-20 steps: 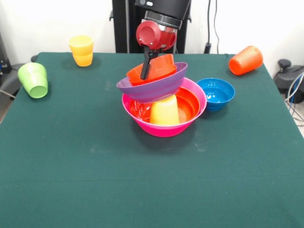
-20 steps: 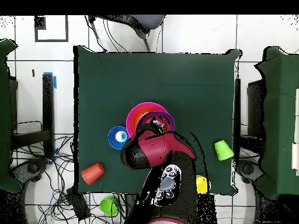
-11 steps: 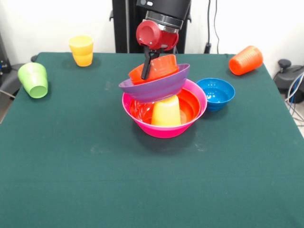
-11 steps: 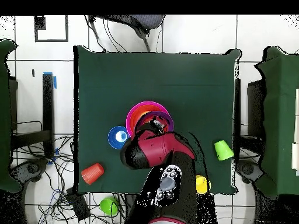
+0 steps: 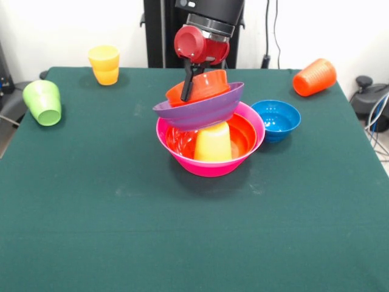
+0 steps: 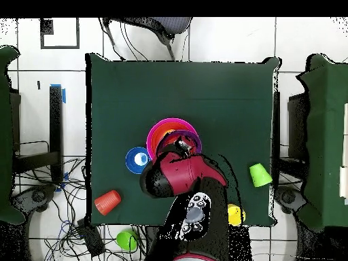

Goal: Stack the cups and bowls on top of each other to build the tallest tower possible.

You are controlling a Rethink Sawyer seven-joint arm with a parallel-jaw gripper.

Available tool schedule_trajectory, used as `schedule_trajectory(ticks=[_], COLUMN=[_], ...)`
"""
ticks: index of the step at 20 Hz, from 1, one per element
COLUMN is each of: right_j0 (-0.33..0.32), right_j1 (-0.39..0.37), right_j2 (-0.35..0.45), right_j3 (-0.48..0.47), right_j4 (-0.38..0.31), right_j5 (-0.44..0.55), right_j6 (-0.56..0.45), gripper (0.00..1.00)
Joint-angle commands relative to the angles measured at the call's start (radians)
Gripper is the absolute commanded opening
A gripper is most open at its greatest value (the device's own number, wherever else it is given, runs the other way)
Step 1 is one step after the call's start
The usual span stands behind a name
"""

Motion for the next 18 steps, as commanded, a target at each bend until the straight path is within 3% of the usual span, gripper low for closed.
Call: schedule_trajectory(ticks=[1, 10, 18], right_j0=[0.016, 0.041, -0.070], right_j1=[0.012, 0.009, -0.033], right_j2=[0.089, 0.091, 0.219], right_j3=[0.010, 0.004, 0.071], right_j4=[0.008, 0.044, 0.038], right_j5=[-0.035, -0.045, -0.102], right_j6=[0.173, 0.210, 0.210], gripper=[0.00, 0.00, 0.00])
